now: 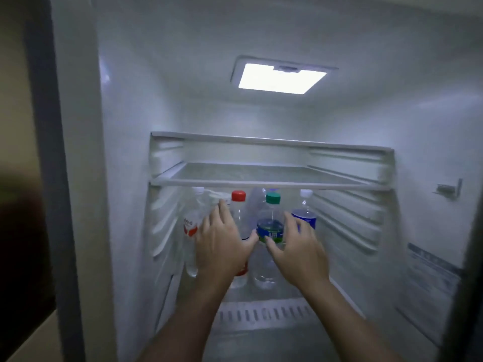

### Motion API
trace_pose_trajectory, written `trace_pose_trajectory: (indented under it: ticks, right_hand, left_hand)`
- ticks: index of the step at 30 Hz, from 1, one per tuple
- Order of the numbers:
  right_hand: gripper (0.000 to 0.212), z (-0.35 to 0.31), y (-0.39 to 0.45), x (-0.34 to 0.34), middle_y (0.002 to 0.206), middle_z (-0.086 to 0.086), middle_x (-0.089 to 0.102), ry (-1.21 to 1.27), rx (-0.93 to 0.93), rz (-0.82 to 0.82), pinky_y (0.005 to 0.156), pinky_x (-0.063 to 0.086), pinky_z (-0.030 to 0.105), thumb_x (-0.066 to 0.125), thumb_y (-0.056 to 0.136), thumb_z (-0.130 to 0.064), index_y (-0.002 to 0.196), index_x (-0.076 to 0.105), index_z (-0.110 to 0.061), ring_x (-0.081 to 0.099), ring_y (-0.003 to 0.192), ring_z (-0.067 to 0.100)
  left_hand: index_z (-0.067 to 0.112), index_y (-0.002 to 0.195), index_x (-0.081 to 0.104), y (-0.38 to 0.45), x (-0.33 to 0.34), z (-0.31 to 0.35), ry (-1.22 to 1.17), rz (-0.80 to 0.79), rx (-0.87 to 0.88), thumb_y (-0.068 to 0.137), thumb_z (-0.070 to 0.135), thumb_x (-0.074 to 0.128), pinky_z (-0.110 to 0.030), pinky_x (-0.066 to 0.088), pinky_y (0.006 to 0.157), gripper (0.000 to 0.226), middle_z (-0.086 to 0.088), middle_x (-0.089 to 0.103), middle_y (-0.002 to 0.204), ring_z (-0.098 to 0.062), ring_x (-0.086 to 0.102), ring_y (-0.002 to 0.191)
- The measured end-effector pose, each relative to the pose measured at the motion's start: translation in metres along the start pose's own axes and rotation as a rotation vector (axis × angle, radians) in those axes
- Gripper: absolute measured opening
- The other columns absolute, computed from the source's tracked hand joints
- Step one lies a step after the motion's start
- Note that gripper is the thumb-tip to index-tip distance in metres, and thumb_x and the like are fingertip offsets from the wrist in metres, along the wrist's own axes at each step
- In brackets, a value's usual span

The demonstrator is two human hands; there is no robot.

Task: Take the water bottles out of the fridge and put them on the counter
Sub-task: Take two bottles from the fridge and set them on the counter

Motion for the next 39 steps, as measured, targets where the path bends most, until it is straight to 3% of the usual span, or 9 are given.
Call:
trace_pose_trajectory:
  ticks: [6, 12, 16, 21, 25, 29, 34, 37, 39]
  right_hand:
    - [0.090, 0.008, 0.024, 0.019, 0.147, 0.007, 0.049, 0.184, 0.093, -0.032, 0.092, 0.048, 0.039, 0.062, 0.085, -0.066, 0.157, 0.026, -0.026, 0.050, 0.131, 0.027]
    - [0.089, 0.001, 0.036, 0.035, 0.142, 0.004, 0.053, 0.516, 0.152, -0.071, 0.104, 0.049, 0.048, 0.078, 0.082, -0.044, 0.155, 0.031, -0.024, 0.053, 0.129, 0.024]
    - [0.067, -0.003, 0.035, 0.037, 0.119, -0.004, 0.067, 0.593, 0.155, -0.029, 0.084, 0.053, 0.029, 0.086, 0.077, -0.032, 0.132, 0.047, -0.027, 0.065, 0.109, 0.016]
    - [0.061, 0.001, 0.024, 0.024, 0.109, -0.005, 0.067, 0.562, 0.174, 0.088, 0.075, 0.056, 0.037, 0.087, 0.072, -0.042, 0.117, 0.048, -0.029, 0.064, 0.098, 0.016]
    - [0.060, 0.009, 0.010, 0.008, 0.103, -0.006, 0.066, 0.576, 0.183, 0.200, 0.061, 0.046, 0.025, 0.088, 0.069, -0.038, 0.112, 0.047, -0.032, 0.064, 0.093, 0.017]
    - [0.061, 0.012, -0.004, -0.007, 0.102, -0.005, 0.067, 0.563, 0.177, 0.270, 0.057, 0.043, 0.020, 0.089, 0.072, -0.042, 0.118, 0.055, -0.022, 0.065, 0.087, 0.017]
    - [0.057, 0.010, -0.019, -0.019, 0.103, -0.001, 0.066, 0.559, 0.177, 0.250, 0.062, 0.049, 0.027, 0.087, 0.076, -0.042, 0.118, 0.054, -0.021, 0.065, 0.089, 0.020]
    - [0.055, 0.011, -0.032, -0.029, 0.099, -0.002, 0.065, 0.573, 0.204, 0.251, 0.056, 0.039, 0.022, 0.086, 0.077, -0.042, 0.117, 0.050, -0.028, 0.063, 0.083, 0.018]
    - [0.056, 0.011, -0.041, -0.035, 0.100, -0.002, 0.066, 0.594, 0.204, 0.240, 0.059, 0.046, 0.027, 0.085, 0.076, -0.045, 0.118, 0.050, -0.031, 0.064, 0.083, 0.018]
  left_hand:
    - [0.012, 0.159, 0.008, 0.020, 0.022, -0.004, -0.092, -0.039, -0.046, 0.084, 0.068, 0.059, -0.041, 0.043, 0.106, 0.106, -0.011, 0.035, 0.160, -0.028, 0.042, 0.141]
    - [0.018, 0.153, 0.023, 0.029, 0.031, -0.009, -0.134, -0.022, -0.100, 0.083, 0.062, 0.064, -0.038, 0.049, 0.085, 0.092, -0.008, 0.051, 0.146, -0.029, 0.059, 0.122]
    - [0.023, 0.142, 0.031, 0.029, 0.040, -0.013, -0.176, -0.068, -0.155, 0.083, 0.059, 0.066, -0.033, 0.043, 0.069, 0.077, -0.007, 0.064, 0.117, -0.026, 0.063, 0.100]
    - [0.021, 0.133, 0.040, 0.026, 0.033, -0.010, -0.231, -0.055, -0.170, 0.080, 0.055, 0.070, -0.036, 0.048, 0.073, 0.070, -0.004, 0.064, 0.113, -0.026, 0.063, 0.100]
    - [0.020, 0.135, 0.041, 0.018, 0.024, -0.007, -0.231, -0.057, -0.149, 0.080, 0.060, 0.070, -0.041, 0.056, 0.080, 0.074, -0.004, 0.065, 0.114, -0.025, 0.064, 0.102]
    - [0.015, 0.138, 0.043, 0.003, 0.006, -0.001, -0.205, -0.029, -0.119, 0.081, 0.063, 0.069, -0.037, 0.056, 0.073, 0.079, -0.006, 0.067, 0.109, -0.023, 0.065, 0.096]
    - [0.017, 0.134, 0.047, -0.015, -0.023, 0.010, -0.226, -0.023, -0.100, 0.079, 0.064, 0.072, -0.033, 0.052, 0.067, 0.076, -0.003, 0.068, 0.105, -0.021, 0.066, 0.091]
    - [0.027, 0.126, 0.046, -0.029, -0.034, 0.012, -0.260, -0.045, -0.137, 0.077, 0.065, 0.072, -0.035, 0.046, 0.065, 0.068, 0.002, 0.066, 0.105, -0.022, 0.066, 0.092]
    - [0.031, 0.119, 0.044, -0.040, -0.041, 0.014, -0.277, -0.060, -0.144, 0.078, 0.064, 0.071, -0.036, 0.048, 0.067, 0.059, 0.004, 0.065, 0.103, -0.021, 0.066, 0.092]
Point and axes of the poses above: each hand's wrist, its own y-axis towards the middle knuckle, its own x-axis out of the palm, z = x × y, the point moved 9 cm from there along y, towards the middle knuckle
